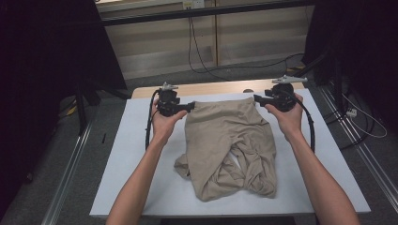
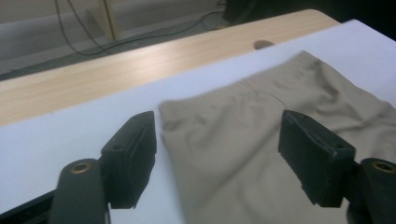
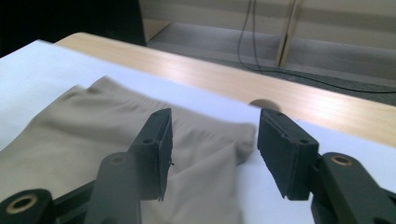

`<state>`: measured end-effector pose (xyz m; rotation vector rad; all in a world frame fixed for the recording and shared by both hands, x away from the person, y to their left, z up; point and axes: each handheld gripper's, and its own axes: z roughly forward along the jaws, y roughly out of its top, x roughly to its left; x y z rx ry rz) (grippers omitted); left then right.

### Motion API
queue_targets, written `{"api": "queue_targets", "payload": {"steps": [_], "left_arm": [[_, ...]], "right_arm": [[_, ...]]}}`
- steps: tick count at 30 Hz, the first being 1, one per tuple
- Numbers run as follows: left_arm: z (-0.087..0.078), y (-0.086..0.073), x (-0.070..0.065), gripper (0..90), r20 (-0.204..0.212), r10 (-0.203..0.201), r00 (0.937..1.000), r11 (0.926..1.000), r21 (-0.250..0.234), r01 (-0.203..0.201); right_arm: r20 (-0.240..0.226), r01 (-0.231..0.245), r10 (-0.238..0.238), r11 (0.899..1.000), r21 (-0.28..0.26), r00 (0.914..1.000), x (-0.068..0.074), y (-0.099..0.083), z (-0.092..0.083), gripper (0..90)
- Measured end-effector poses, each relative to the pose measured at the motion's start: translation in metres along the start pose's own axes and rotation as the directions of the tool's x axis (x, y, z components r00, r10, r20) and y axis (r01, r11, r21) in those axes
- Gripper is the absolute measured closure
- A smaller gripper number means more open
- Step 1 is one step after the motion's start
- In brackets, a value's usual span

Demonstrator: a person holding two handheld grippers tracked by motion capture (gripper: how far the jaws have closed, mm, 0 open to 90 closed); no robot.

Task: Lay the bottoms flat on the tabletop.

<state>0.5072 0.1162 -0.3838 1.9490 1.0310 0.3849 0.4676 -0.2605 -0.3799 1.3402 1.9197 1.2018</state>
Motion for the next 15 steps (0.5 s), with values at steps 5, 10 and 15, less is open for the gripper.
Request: {"api": "queue_targets", "payload": {"steps": [5, 10, 15], "left_arm": [[-0.019, -0.029, -0.019, 23.1, 0.037, 0.028, 0.9989, 0.9990, 0.033, -0.030], [-0.037, -0.061, -0.043, 21.5, 0.094, 0.123, 0.9880, 0.9886, 0.076, -0.130], [-0.059, -0.083, -0.063, 23.5, 0.139, 0.142, 0.9801, 0.9832, 0.095, -0.156]], "right_arm": [[-0.061, 0.055, -0.053, 0.998, 0.020, 0.9967, 0.026, -0.021, -0.019, 50.5], [-0.141, 0.106, -0.101, 0.994, 0.024, 0.9848, 0.052, -0.038, -0.043, 67.1], [-0.236, 0.144, -0.129, 0.988, 0.047, 0.9631, 0.078, -0.058, -0.060, 74.2]]}}
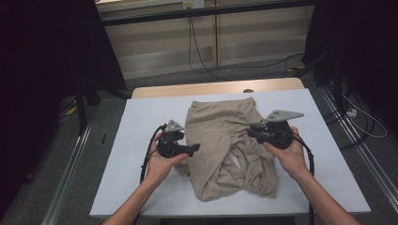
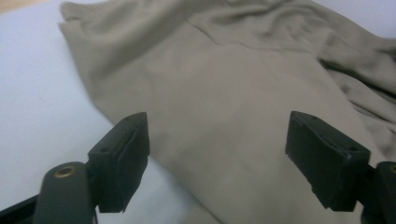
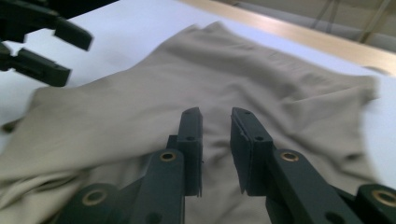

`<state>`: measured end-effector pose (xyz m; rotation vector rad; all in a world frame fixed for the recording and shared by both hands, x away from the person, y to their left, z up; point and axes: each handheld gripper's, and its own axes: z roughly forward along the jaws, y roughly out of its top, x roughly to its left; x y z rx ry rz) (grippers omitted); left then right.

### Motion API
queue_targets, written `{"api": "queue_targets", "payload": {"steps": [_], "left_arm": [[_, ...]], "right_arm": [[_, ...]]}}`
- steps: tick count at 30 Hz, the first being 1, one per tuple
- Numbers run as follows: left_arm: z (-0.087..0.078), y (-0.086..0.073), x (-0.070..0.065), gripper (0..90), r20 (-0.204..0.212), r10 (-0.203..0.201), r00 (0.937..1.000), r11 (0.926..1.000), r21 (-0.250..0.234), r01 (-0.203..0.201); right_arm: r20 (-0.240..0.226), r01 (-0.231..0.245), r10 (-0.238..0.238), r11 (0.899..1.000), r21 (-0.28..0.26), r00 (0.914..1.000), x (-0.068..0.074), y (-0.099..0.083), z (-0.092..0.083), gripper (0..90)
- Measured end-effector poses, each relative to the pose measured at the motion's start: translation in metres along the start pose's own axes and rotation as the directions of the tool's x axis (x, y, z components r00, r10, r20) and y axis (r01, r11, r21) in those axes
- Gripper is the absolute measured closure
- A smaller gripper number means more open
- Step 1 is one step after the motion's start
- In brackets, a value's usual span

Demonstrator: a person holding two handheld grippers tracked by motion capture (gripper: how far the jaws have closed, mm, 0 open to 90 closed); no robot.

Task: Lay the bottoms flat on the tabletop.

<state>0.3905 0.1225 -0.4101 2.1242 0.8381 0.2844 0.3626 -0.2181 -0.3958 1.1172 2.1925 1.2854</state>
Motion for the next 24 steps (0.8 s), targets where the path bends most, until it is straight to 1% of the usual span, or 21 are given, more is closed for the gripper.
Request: {"api": "queue_targets", "payload": {"steps": [1, 3, 4, 5, 7, 8, 9, 11, 12, 13, 14, 15, 16, 17, 18, 19, 20, 21, 22, 23, 24], "left_arm": [[-0.004, -0.004, -0.005, 23.6, 0.013, 0.007, 0.9999, 0.9999, 0.008, -0.007], [-0.011, -0.013, -0.013, 24.4, 0.031, 0.016, 0.9994, 0.9999, 0.005, -0.016], [-0.015, -0.019, -0.016, 27.1, 0.047, 0.010, 0.9988, 0.9999, 0.007, -0.010], [-0.017, -0.024, -0.018, 32.2, 0.065, 0.010, 0.9979, 0.9998, 0.019, -0.011], [-0.021, -0.034, -0.023, 38.1, 0.072, 0.029, 0.9970, 0.9988, 0.038, -0.032], [-0.023, -0.039, -0.023, 41.9, 0.076, 0.031, 0.9966, 0.9983, 0.047, -0.035], [-0.024, -0.043, -0.023, 45.1, 0.081, 0.024, 0.9965, 0.9982, 0.052, -0.028], [-0.025, -0.049, -0.021, 50.6, 0.065, 0.029, 0.9975, 0.9973, 0.066, -0.033], [-0.025, -0.050, -0.021, 54.3, 0.062, 0.028, 0.9977, 0.9969, 0.072, -0.033], [-0.023, -0.049, -0.020, 56.1, 0.064, 0.033, 0.9974, 0.9967, 0.072, -0.037], [-0.022, -0.049, -0.018, 57.6, 0.066, 0.039, 0.9971, 0.9971, 0.063, -0.043], [-0.021, -0.048, -0.017, 61.9, 0.061, 0.043, 0.9972, 0.9974, 0.055, -0.046], [-0.020, -0.048, -0.016, 63.1, 0.052, 0.037, 0.9980, 0.9982, 0.045, -0.039], [-0.020, -0.048, -0.013, 63.1, 0.038, 0.035, 0.9987, 0.9984, 0.042, -0.037], [-0.019, -0.048, -0.011, 64.1, 0.026, 0.032, 0.9992, 0.9987, 0.040, -0.033], [-0.019, -0.049, -0.009, 64.7, 0.023, 0.027, 0.9994, 0.9990, 0.034, -0.028], [-0.018, -0.049, -0.007, 65.1, 0.027, 0.014, 0.9995, 0.9992, 0.038, -0.016], [-0.017, -0.049, -0.006, 65.3, 0.027, 0.014, 0.9995, 0.9992, 0.037, -0.015], [-0.017, -0.049, -0.005, 65.2, 0.030, 0.021, 0.9993, 0.9989, 0.041, -0.022], [-0.016, -0.050, -0.006, 65.2, 0.031, 0.015, 0.9994, 0.9991, 0.040, -0.016], [-0.016, -0.050, -0.006, 65.1, 0.033, 0.017, 0.9993, 0.9990, 0.040, -0.019]], "right_arm": [[-0.015, 0.015, -0.015, 1.000, 0.014, 0.9998, 0.007, -0.004, 0.000, 73.7], [-0.049, 0.029, -0.027, 0.999, 0.039, 0.9984, 0.021, -0.012, -0.001, 68.2], [-0.067, 0.037, -0.034, 0.998, 0.050, 0.9972, 0.029, -0.016, -0.001, 66.4], [-0.084, 0.046, -0.041, 0.997, 0.058, 0.9956, 0.037, -0.020, -0.001, 65.7], [-0.124, 0.061, -0.052, 0.996, 0.072, 0.9909, 0.052, -0.026, -0.001, 64.1], [-0.141, 0.070, -0.058, 0.994, 0.079, 0.9882, 0.059, -0.029, -0.001, 62.1], [-0.157, 0.082, -0.067, 0.992, 0.091, 0.9854, 0.067, -0.032, 0.000, 60.7], [-0.194, 0.126, -0.104, 0.987, 0.104, 0.9754, 0.082, -0.037, -0.001, 63.9], [-0.218, 0.136, -0.111, 0.985, 0.106, 0.9697, 0.088, -0.039, 0.000, 65.4], [-0.241, 0.145, -0.115, 0.983, 0.109, 0.9636, 0.095, -0.042, 0.001, 67.8], [-0.260, 0.161, -0.127, 0.980, 0.115, 0.9572, 0.100, -0.045, 0.003, 68.2], [-0.277, 0.178, -0.138, 0.976, 0.124, 0.9509, 0.105, -0.047, 0.006, 68.0], [-0.304, 0.214, -0.161, 0.965, 0.150, 0.9391, 0.115, -0.051, 0.012, 60.2], [-0.304, 0.214, -0.161, 0.965, 0.150, 0.9391, 0.115, -0.051, 0.012, 60.2], [-0.316, 0.227, -0.167, 0.960, 0.162, 0.9338, 0.118, -0.053, 0.016, 52.2], [-0.322, 0.232, -0.166, 0.956, 0.180, 0.9320, 0.122, -0.054, 0.019, 44.0], [-0.324, 0.239, -0.168, 0.952, 0.192, 0.9309, 0.125, -0.055, 0.023, 38.2], [-0.321, 0.250, -0.179, 0.948, 0.197, 0.9301, 0.127, -0.057, 0.026, 33.0], [-0.322, 0.264, -0.188, 0.942, 0.208, 0.9277, 0.130, -0.058, 0.029, 28.7], [-0.310, 0.292, -0.217, 0.932, 0.217, 0.9256, 0.132, -0.059, 0.032, 24.6], [-0.308, 0.314, -0.240, 0.924, 0.220, 0.9207, 0.133, -0.060, 0.034, 20.8]]}}
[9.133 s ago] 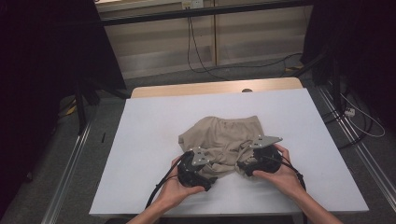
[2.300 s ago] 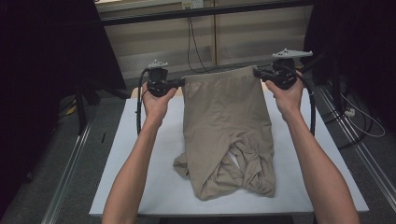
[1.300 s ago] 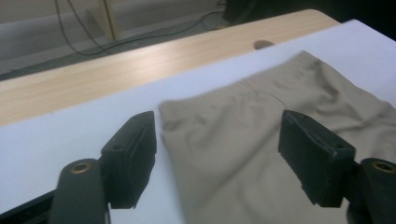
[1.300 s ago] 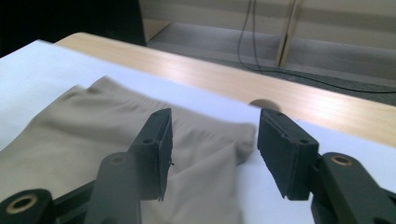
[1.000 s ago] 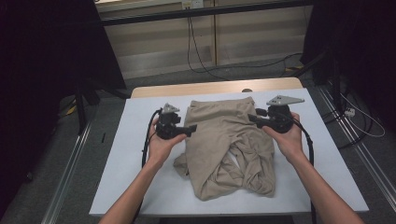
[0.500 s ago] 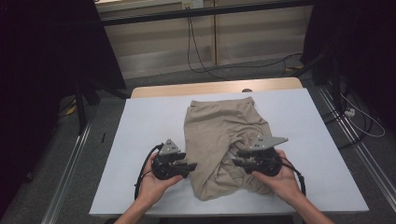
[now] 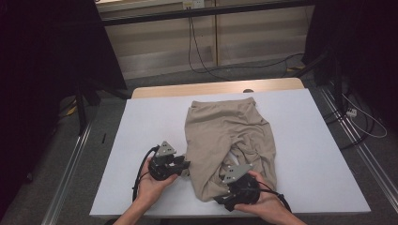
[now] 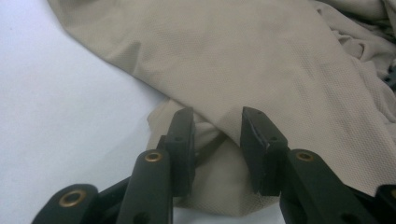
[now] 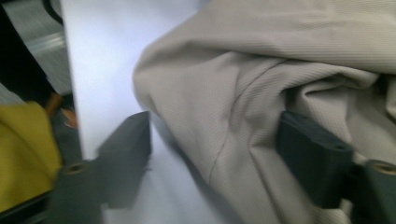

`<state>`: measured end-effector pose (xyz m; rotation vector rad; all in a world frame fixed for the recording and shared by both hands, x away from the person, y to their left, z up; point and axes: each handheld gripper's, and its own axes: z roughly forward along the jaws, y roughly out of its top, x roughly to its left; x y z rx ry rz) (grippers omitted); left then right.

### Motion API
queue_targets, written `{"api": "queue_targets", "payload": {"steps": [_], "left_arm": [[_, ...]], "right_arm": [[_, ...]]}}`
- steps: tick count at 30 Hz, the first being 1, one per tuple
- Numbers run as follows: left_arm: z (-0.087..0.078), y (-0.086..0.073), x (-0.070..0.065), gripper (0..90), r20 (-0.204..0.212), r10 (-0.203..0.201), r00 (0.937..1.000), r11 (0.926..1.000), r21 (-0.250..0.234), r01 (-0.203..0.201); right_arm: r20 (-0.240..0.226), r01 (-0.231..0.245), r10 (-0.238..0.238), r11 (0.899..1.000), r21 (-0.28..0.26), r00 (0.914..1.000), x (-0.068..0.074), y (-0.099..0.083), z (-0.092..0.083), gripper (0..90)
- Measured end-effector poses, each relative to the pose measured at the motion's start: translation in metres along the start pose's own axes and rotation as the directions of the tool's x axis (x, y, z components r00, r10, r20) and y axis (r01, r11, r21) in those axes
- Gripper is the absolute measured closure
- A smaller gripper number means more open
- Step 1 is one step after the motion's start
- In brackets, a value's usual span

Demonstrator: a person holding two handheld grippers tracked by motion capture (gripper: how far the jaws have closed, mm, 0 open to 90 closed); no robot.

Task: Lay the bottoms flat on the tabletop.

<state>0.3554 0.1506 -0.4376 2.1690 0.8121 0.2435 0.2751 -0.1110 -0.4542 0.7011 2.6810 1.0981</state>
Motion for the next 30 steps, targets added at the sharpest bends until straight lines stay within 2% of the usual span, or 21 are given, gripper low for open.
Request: {"api": "queue_targets", "payload": {"steps": [1, 2, 3, 4, 5, 7, 8, 9, 12, 16, 19, 21, 23, 24, 27, 28, 29, 30], "left_arm": [[0.000, 0.000, -0.001, 64.9, 0.000, 0.005, 1.0000, 1.0000, 0.003, -0.005], [0.000, 0.000, -0.001, 64.1, -0.003, 0.007, 1.0000, 1.0000, 0.003, -0.006], [0.000, 0.000, -0.002, 63.2, -0.004, 0.011, 0.9999, 0.9999, 0.004, -0.011], [0.000, 0.000, -0.002, 61.9, -0.003, 0.008, 1.0000, 1.0000, 0.001, -0.008], [0.000, 0.000, -0.002, 59.8, 0.002, 0.000, 1.0000, 1.0000, -0.002, 0.000], [-0.001, 0.001, -0.002, 57.6, -0.001, 0.000, 1.0000, 0.9999, -0.010, 0.000], [-0.001, 0.001, -0.002, 55.0, 0.000, -0.014, 0.9999, 0.9998, -0.016, 0.014], [-0.001, 0.002, -0.002, 51.8, -0.002, -0.028, 0.9996, 0.9994, -0.020, 0.028], [-0.003, 0.002, 0.001, 51.9, 0.003, -0.065, 0.9979, 0.9973, -0.034, 0.065], [-0.004, 0.003, 0.001, 56.9, 0.006, -0.076, 0.9971, 0.9961, -0.045, 0.076], [-0.005, 0.003, -0.002, 65.6, 0.022, -0.046, 0.9987, 0.9978, -0.048, 0.047], [-0.004, 0.003, -0.006, 69.5, 0.038, -0.009, 0.9992, 0.9995, -0.030, 0.010], [0.002, 0.003, -0.011, 68.8, 0.032, 0.024, 0.9992, 0.9997, -0.011, -0.024], [0.007, 0.003, -0.013, 64.9, 0.021, 0.037, 0.9991, 0.9993, 0.003, -0.037], [0.021, 0.010, -0.014, 43.6, 0.004, 0.038, 0.9993, 0.9989, 0.026, -0.038], [0.025, 0.013, -0.013, 37.5, 0.001, 0.046, 0.9989, 0.9986, 0.027, -0.046], [0.030, 0.016, -0.013, 33.9, 0.008, 0.054, 0.9985, 0.9981, 0.029, -0.054], [0.035, 0.019, -0.013, 31.4, 0.003, 0.077, 0.9970, 0.9958, 0.049, -0.077]], "right_arm": [[0.003, 0.032, -0.032, 0.999, 0.010, 0.9995, 0.000, 0.000, 0.002, 19.3], [0.016, 0.042, -0.042, 0.999, 0.006, 0.9990, 0.001, 0.000, 0.003, 17.1], [0.025, 0.033, -0.033, 0.999, 0.004, 0.9992, 0.001, 0.000, 0.004, 16.6], [0.014, 0.021, -0.021, 1.000, 0.006, 0.9997, -0.001, 0.001, 0.005, 21.6], [0.020, 0.005, -0.005, 1.000, -0.002, 0.9998, -0.003, 0.001, 0.004, 34.2], [0.059, -0.008, 0.010, 1.000, -0.023, 0.9982, -0.009, 0.001, 0.000, 72.8], [0.061, -0.031, 0.032, 0.999, -0.028, 0.9976, -0.014, 0.001, -0.001, 80.8], [0.061, -0.046, 0.048, 0.998, -0.035, 0.9970, -0.019, 0.002, -0.002, 83.5], [0.093, -0.058, 0.067, 0.994, -0.095, 0.9934, -0.031, 0.008, -0.009, 85.0], [0.136, -0.104, 0.134, 0.973, -0.207, 0.9817, -0.053, 0.023, -0.030, 85.4], [0.178, -0.119, 0.169, 0.958, -0.261, 0.9695, -0.070, 0.033, -0.039, 85.5], [0.197, -0.133, 0.194, 0.949, -0.286, 0.9609, -0.082, 0.038, -0.041, 85.5], [0.205, -0.146, 0.215, 0.941, -0.306, 0.9549, -0.091, 0.043, -0.042, 85.6], [0.206, -0.152, 0.224, 0.937, -0.313, 0.9525, -0.094, 0.045, -0.041, 85.6], [0.220, -0.157, 0.237, 0.931, -0.329, 0.9461, -0.102, 0.051, -0.041, 85.5], [0.223, -0.161, 0.246, 0.926, -0.341, 0.9433, -0.105, 0.053, -0.042, 85.5], [0.216, -0.172, 0.259, 0.920, -0.353, 0.9416, -0.108, 0.054, -0.043, 85.5], [0.211, -0.176, 0.265, 0.915, -0.363, 0.9409, -0.110, 0.056, -0.044, 85.5]]}}
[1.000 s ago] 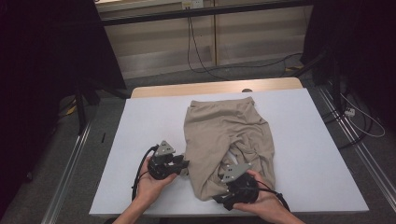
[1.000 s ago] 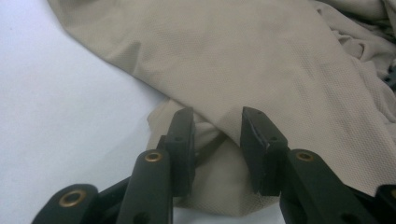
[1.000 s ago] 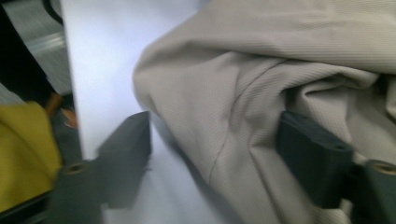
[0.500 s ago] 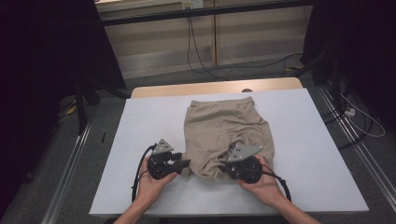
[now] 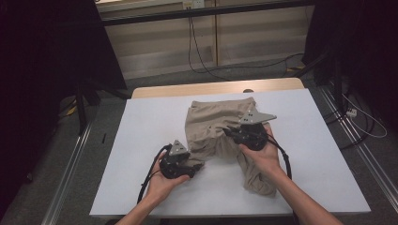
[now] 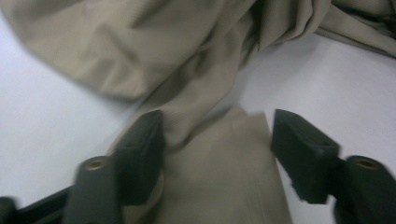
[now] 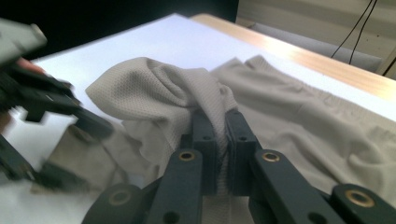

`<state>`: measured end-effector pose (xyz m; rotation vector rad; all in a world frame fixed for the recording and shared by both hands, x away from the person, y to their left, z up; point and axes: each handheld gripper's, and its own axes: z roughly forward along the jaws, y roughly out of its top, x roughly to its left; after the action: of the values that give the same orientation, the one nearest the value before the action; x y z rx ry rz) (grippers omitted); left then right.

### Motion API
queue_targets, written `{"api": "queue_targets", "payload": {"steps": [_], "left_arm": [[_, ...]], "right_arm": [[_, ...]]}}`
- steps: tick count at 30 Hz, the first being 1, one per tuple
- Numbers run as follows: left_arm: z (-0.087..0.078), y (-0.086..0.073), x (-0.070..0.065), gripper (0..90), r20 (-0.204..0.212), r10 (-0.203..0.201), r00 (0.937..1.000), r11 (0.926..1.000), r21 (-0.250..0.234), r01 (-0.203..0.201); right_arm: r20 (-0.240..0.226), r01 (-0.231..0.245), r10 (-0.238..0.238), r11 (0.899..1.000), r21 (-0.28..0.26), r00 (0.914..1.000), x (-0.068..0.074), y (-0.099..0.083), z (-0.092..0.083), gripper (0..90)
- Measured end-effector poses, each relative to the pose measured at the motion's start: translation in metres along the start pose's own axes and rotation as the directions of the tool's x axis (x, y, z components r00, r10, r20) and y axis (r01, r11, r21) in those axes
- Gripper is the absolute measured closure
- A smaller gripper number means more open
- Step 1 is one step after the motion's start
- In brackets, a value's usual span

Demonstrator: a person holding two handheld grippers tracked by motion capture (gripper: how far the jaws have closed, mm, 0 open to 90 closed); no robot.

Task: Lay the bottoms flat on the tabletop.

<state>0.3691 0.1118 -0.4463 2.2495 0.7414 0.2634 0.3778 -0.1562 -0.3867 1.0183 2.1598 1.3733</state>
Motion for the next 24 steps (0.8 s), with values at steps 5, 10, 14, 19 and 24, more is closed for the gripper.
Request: {"api": "queue_targets", "payload": {"steps": [5, 10, 14, 19, 24], "left_arm": [[0.016, 0.005, -0.003, 35.9, -0.023, -0.013, 0.9997, 0.9992, 0.036, 0.014], [0.013, 0.007, -0.017, 84.8, 0.026, 0.016, 0.9995, 0.9986, 0.050, -0.017], [0.004, 0.003, -0.030, 85.8, 0.138, 0.010, 0.9904, 0.9984, 0.053, -0.018], [-0.013, 0.002, -0.044, 85.4, 0.169, 0.031, 0.9851, 0.9995, -0.012, -0.030], [-0.017, 0.004, -0.026, 63.0, 0.084, -0.004, 0.9965, 0.9984, -0.056, 0.009]], "right_arm": [[0.011, -0.003, 0.003, 1.000, 0.011, 0.9999, -0.004, 0.000, 0.006, 85.1], [0.001, -0.013, 0.013, 0.999, 0.042, 0.9999, -0.005, -0.010, 0.013, 84.4], [-0.014, -0.008, 0.009, 0.997, 0.073, 0.9999, -0.002, -0.020, 0.014, 82.8], [-0.016, -0.014, 0.015, 0.997, 0.082, 0.9998, -0.003, -0.025, 0.006, 74.7], [0.008, -0.034, 0.034, 0.996, 0.084, 0.9994, -0.005, -0.026, 0.000, 52.5]]}}
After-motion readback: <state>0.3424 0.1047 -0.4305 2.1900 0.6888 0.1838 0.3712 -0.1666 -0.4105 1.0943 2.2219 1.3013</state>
